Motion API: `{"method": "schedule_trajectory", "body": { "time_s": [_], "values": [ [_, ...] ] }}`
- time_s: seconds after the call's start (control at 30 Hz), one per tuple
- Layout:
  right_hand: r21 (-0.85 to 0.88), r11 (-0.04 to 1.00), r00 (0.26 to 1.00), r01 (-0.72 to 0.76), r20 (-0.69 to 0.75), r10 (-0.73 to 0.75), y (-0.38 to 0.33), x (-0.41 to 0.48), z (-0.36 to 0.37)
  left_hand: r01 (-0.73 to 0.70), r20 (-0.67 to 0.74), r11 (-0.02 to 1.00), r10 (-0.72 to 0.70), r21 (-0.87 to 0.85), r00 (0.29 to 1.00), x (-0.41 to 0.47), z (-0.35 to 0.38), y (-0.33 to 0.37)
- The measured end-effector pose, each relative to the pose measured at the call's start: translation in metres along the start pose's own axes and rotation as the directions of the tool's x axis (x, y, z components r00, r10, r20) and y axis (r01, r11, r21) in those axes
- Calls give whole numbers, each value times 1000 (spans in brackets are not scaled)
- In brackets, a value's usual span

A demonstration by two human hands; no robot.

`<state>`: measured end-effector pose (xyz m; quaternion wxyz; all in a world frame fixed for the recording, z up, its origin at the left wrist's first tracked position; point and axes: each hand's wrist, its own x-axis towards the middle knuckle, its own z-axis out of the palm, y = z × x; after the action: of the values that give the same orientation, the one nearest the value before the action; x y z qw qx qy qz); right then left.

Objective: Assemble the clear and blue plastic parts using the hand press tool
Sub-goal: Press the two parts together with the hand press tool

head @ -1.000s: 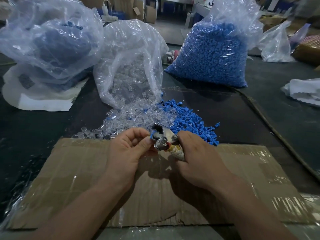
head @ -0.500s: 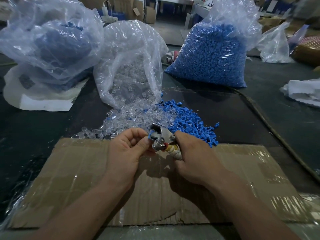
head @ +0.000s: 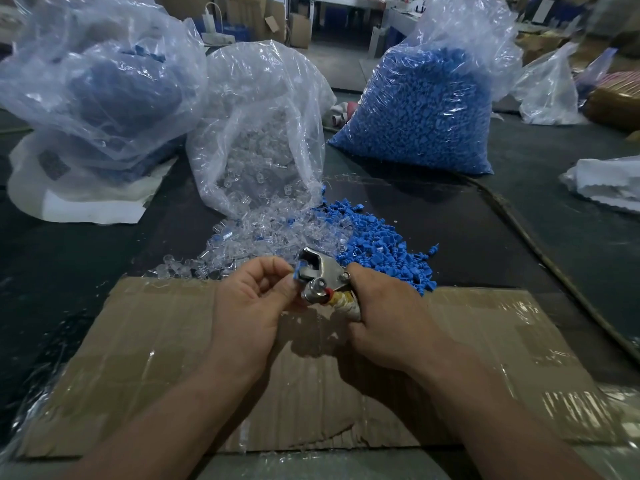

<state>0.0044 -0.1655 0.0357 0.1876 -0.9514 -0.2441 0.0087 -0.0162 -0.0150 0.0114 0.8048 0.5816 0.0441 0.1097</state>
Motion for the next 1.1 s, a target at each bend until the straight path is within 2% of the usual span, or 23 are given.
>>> {"method": "schedule_trajectory", "body": {
  "time_s": [0.27, 0.4, 0.5, 0.57, 0.63, 0.7, 0.8, 0.93, 1.03, 1.1],
  "values": [
    [-2, 1000, 999, 2, -42, -2, 1, -1, 3, 1, 10, 1000, -1, 32, 1000, -1, 2, 5],
    [16, 1000, 996, 9, -84, -7, 7, -3, 1, -41, 19, 989, 38, 139, 999, 5, -4, 14],
    [30, 999, 998, 15, -57, -13, 15, -6, -6, 47, -26, 986, -43, 163, 999, 20, -20, 21],
    [34, 999, 999, 42, -8, -42, 19, -7, -10, 135, 8, 971, -139, 196, 990, 26, -28, 25],
    [31, 996, 996, 79, 45, -80, 20, -9, -13, 202, 103, 938, -239, 281, 966, 28, -32, 28],
    [44, 994, 990, 104, 92, -108, 19, -9, -12, 210, 188, 881, -313, 424, 931, 28, -34, 28],
    [33, 994, 982, 107, 152, -111, 18, -10, -9, 143, 256, 782, -362, 606, 896, 26, -33, 30],
    [-2, 995, 974, 104, 203, -101, 17, -9, -4, 30, 343, 699, -387, 715, 856, 24, -32, 33],
    [-8, 996, 972, 90, 219, -86, 17, -8, -3, -28, 347, 616, -406, 787, 845, 26, -36, 35],
    [-23, 996, 970, 84, 231, -76, 17, -9, -3, -12, 303, 618, -367, 786, 879, 28, -38, 33]
  ]
}}
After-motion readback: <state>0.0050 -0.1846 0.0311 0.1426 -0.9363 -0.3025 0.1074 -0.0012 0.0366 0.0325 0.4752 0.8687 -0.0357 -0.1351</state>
